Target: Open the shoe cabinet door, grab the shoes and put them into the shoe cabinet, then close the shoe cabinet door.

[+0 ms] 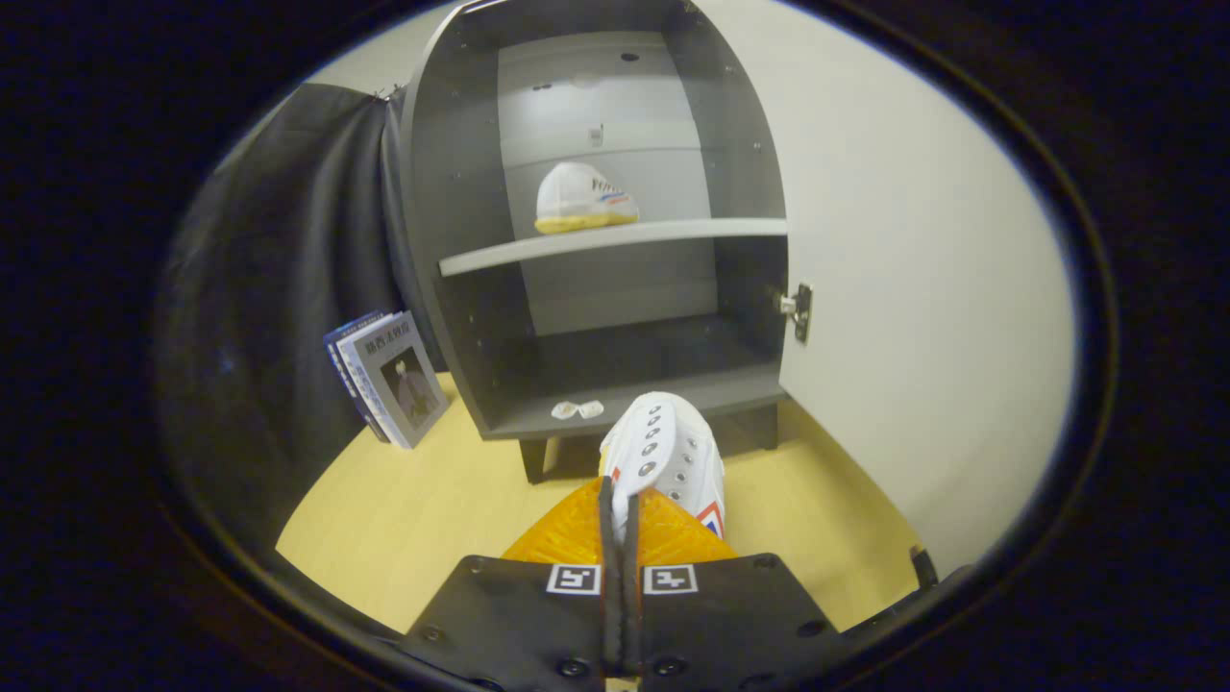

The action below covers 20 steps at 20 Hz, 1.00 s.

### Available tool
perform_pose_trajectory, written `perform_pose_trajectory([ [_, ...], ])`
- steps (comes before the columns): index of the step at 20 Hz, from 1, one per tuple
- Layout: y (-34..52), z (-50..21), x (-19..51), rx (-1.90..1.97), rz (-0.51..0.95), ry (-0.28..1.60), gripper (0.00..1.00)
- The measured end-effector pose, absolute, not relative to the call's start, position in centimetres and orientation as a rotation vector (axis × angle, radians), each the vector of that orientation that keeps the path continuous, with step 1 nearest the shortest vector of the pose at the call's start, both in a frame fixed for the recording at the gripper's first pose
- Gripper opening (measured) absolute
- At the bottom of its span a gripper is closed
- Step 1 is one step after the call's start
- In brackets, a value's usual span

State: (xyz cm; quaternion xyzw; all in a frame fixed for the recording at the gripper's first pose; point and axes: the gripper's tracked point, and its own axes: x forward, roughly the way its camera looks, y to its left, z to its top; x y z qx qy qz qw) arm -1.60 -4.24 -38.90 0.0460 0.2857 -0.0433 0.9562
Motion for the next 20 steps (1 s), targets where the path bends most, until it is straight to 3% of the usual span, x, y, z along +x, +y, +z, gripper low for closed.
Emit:
perform_pose_trajectory([
  [10,-6.3,-24.3,4.1,0.058,-0.140,0.342,0.02],
  [20,-7.5,-18.1,15.9,0.008,-0.126,0.206,0.02],
])
